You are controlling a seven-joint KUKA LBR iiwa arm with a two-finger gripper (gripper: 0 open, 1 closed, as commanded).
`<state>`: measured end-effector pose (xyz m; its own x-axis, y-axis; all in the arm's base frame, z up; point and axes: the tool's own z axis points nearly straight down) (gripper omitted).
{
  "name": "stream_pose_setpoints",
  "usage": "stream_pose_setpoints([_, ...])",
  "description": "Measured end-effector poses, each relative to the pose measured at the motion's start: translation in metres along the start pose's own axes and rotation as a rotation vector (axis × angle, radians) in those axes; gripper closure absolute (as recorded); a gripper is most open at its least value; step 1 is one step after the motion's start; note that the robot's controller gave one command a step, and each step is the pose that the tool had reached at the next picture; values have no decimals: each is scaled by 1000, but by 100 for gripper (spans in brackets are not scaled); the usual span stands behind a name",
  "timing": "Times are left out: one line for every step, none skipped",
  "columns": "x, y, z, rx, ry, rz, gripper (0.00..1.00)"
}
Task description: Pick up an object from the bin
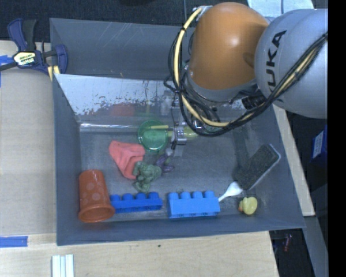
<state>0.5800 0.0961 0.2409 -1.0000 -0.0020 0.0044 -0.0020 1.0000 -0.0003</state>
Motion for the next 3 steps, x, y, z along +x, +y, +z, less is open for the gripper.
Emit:
stream_pose_setpoints([-2, 0, -4, -1, -8, 1, 0])
stream_pose_setpoints([12, 3, 68, 0, -11, -149, 0])
stream_pose_setpoints([29, 8, 84, 1, -13, -285, 0])
